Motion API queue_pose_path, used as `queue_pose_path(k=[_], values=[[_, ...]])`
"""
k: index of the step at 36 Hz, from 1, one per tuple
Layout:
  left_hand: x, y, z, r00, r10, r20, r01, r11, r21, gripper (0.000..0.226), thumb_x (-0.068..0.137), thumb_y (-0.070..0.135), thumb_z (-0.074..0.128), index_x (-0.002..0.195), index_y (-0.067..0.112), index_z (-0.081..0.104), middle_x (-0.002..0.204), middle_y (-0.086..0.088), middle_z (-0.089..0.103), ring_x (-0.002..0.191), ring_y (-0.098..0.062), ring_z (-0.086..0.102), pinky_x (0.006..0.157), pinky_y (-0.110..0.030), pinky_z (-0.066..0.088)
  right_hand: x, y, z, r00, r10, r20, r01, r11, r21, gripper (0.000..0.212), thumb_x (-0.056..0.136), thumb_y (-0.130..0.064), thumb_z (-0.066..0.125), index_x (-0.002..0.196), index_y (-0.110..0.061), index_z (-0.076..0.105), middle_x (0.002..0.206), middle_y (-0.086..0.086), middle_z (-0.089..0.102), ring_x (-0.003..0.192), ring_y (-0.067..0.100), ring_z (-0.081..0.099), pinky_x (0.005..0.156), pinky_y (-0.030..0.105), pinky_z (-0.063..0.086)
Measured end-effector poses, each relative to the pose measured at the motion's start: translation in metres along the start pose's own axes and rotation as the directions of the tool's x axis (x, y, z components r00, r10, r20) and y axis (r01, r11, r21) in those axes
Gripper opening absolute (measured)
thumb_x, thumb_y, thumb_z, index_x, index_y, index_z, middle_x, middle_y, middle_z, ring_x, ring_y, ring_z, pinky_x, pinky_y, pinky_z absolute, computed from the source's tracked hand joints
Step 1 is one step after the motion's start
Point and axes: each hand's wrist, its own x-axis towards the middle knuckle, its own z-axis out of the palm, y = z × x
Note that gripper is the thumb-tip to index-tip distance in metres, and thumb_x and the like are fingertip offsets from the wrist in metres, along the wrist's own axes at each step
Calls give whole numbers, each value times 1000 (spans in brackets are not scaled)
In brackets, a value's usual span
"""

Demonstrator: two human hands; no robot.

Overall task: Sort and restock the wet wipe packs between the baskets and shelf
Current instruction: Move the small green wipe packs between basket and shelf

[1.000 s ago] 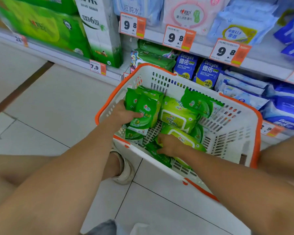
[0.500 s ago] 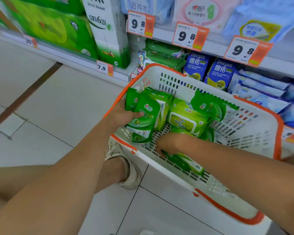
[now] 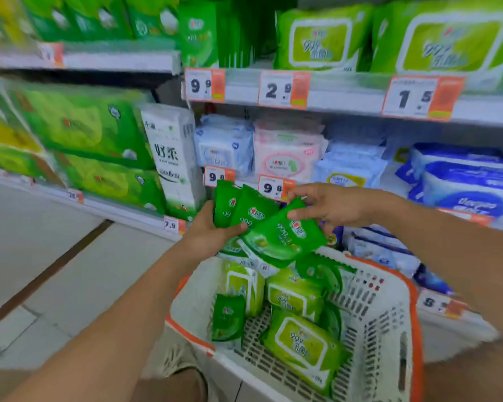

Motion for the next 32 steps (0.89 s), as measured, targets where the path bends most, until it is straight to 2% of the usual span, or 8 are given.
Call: queue_pose_path(k=[4,8,11,17,23,24,28,32], values=[[-1,77,5,995,93,44,-94,996,8,50,83,17,78,121,25,46,107,8,66,93,-5,64,76,-15,52,-32,-59,-38,961,-106,-256,112,994,8,31,88,-15,74,112,-5,56,50,-14,55,40,-1,43,42,15,33],[-2,130,17,989,93,112,-80,990,-114,32,87,11,69,117,16,58,100,-3,74,92,-21,70,93,-40,54,-47,-84,-51,822,-197,-535,283,955,84,40,73,-6,85,105,0,62,74,-4,61,49,-5,54,49,10,41],[-11,148,28,987,71,141,-13,927,-375,15,92,12,60,104,10,68,91,-11,76,78,-24,71,82,-38,55,-49,-79,-56,717,-131,-684,380,897,226,35,71,-3,86,95,0,61,55,-2,64,47,8,61,44,20,45],[-21,163,48,908,97,407,168,807,-566,40,79,47,60,97,18,81,111,-13,73,99,-27,72,88,-42,58,-29,-74,-62,587,-112,-802,396,904,164,42,64,-10,93,95,-7,64,66,10,63,60,22,64,55,38,55],[8,167,54,950,120,290,51,853,-519,76,55,10,85,126,13,57,109,-14,74,97,-35,72,86,-49,58,-10,-78,-58,334,34,-942,464,864,196,26,89,-35,72,99,-13,64,99,7,70,85,15,65,77,31,51],[9,168,55,965,125,230,12,856,-516,81,52,10,87,126,17,55,108,-10,75,96,-32,72,88,-50,57,-12,-82,-56,369,105,-923,468,838,282,30,94,-45,63,100,-15,65,103,5,70,89,15,67,81,32,53],[13,180,60,986,143,84,-65,800,-597,83,58,6,88,130,23,50,105,-2,75,92,-25,74,82,-40,59,-24,-97,-39,829,93,-551,410,568,713,53,95,-65,38,109,-27,72,103,2,77,93,22,75,82,39,59],[36,188,57,989,143,25,-107,833,-543,64,89,-6,62,146,7,35,111,-5,60,90,-25,64,45,-13,39,-13,-92,-31,864,9,-504,350,708,613,58,77,-67,62,126,-35,63,125,-11,68,114,11,66,102,35,47]])
